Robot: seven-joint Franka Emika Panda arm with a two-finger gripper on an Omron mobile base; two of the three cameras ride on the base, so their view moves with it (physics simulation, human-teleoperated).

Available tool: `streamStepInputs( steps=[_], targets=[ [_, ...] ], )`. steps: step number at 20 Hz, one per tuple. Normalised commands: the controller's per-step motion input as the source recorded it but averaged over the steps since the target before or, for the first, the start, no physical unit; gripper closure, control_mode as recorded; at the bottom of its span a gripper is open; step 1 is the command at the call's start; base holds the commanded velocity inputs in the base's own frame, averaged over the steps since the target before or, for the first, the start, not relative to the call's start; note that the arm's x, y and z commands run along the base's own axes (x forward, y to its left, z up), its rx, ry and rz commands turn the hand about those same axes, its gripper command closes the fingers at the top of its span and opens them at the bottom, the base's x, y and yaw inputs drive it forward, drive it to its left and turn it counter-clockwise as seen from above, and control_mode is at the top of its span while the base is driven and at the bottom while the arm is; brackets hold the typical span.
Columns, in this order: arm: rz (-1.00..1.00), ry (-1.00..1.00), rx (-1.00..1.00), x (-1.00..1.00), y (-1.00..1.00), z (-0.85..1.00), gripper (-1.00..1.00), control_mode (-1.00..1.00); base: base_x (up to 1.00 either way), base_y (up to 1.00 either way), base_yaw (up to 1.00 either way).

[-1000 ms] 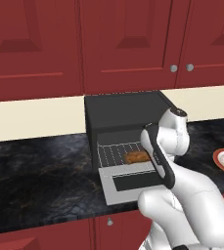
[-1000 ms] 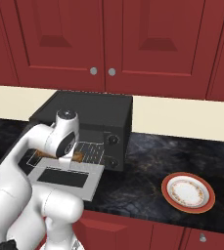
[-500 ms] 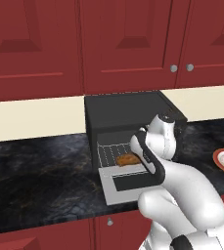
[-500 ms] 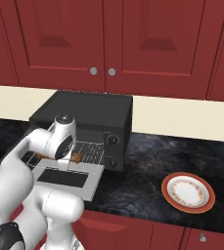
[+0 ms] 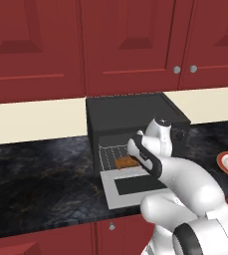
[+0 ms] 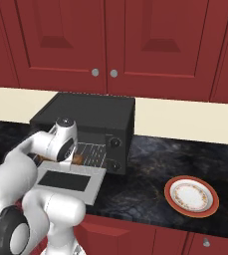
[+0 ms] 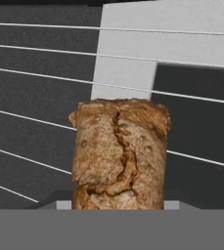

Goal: Pull the toaster oven rack outwards. Pick up the baguette from the plate and place it on the toaster oven rack. Close the toaster oven door fully and set the temperature to the lowest setting.

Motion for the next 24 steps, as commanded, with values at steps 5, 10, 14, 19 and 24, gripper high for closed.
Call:
streamStepInputs(
  steps=[5,10,14,19,24],
  targets=[
    [0.00,-0.01,0.00,0.10,0.06,-0.16,-1.00,-1.00,0.00,0.00,0.00],
    [0.00,-0.13,0.00,0.00,0.04,-0.03,-1.00,-1.00,0.00,0.00,0.00],
    [0.00,-0.24,0.02,0.00,0.00,0.00,-1.00,-1.00,0.00,0.00,0.00],
    [0.00,-0.29,0.06,0.00,0.00,0.00,-1.00,-1.00,0.00,0.00,0.00],
    [0.00,-0.35,0.12,-0.22,0.00,0.23,-1.00,-1.00,0.00,0.00,0.00]
  ],
)
